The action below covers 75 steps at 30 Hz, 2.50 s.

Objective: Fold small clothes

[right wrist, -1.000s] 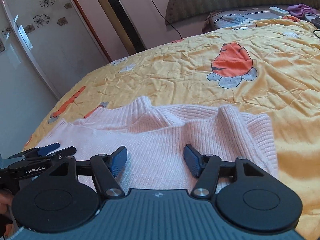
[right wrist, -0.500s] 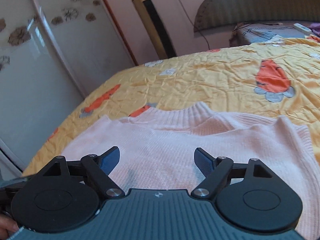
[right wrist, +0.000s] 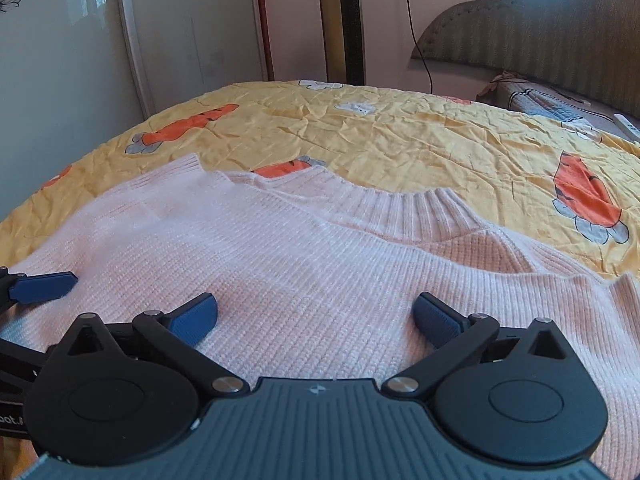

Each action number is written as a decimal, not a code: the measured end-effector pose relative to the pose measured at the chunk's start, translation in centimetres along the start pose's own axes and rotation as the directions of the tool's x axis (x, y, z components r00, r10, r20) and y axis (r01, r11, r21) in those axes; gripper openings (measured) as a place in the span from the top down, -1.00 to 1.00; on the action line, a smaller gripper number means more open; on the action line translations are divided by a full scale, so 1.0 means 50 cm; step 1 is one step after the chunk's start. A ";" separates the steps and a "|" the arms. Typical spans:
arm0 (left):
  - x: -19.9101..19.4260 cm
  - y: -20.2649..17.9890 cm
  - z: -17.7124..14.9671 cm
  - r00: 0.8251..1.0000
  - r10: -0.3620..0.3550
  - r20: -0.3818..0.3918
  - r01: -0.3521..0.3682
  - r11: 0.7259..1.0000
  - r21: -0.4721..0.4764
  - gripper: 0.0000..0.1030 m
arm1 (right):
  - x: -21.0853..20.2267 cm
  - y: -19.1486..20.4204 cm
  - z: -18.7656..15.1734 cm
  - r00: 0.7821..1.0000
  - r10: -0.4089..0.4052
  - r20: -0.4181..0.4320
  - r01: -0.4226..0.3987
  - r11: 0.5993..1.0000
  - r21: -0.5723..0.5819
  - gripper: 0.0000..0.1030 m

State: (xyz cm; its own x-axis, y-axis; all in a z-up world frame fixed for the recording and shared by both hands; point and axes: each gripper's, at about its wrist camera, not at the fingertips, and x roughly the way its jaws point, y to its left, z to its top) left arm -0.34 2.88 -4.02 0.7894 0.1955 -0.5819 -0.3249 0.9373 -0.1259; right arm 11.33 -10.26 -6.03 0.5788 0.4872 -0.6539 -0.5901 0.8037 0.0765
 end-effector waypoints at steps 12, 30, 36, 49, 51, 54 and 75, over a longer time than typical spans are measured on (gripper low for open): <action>-0.147 0.142 -0.062 0.992 0.125 0.005 -0.105 0.854 -0.510 -0.92 | -0.003 -0.004 -0.006 1.000 0.008 0.024 -0.009 1.000 0.001 -0.95; -0.035 0.111 -0.056 0.992 0.126 0.010 -0.099 0.821 -0.562 -1.00 | -0.010 -0.001 -0.007 0.999 0.013 0.036 -0.014 1.000 0.006 -0.95; -0.039 0.141 -0.051 0.998 0.063 0.000 -0.049 0.782 -0.622 -1.00 | -0.011 0.000 -0.005 0.999 0.016 0.038 -0.016 1.000 0.008 -0.95; -0.057 0.224 -0.110 0.976 -0.215 0.028 0.115 0.405 -0.907 -0.67 | -0.013 0.000 -0.005 0.999 0.020 0.046 -0.020 1.000 0.015 -0.95; -0.055 0.238 -0.120 0.972 -0.228 0.062 0.148 0.381 -0.913 -0.67 | -0.014 -0.001 -0.006 0.999 0.019 0.048 -0.020 1.000 0.015 -0.95; -0.049 0.247 -0.110 0.982 -0.173 0.077 0.141 0.396 -0.907 -0.67 | -0.014 -0.001 -0.007 0.998 0.019 0.052 -0.020 1.000 0.018 -0.95; -0.066 -0.016 -0.047 0.985 0.075 0.157 -0.066 0.996 -0.062 0.51 | -0.027 -0.063 0.067 0.984 0.179 -0.021 -0.164 0.938 0.306 -0.92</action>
State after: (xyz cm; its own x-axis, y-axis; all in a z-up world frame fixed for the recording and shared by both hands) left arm -3.90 0.78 -3.88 0.8347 0.3087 -0.4560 -0.4083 0.9026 -0.1363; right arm 14.30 -12.33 -2.87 0.4520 0.6161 -0.6450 -0.4762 0.7781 0.4095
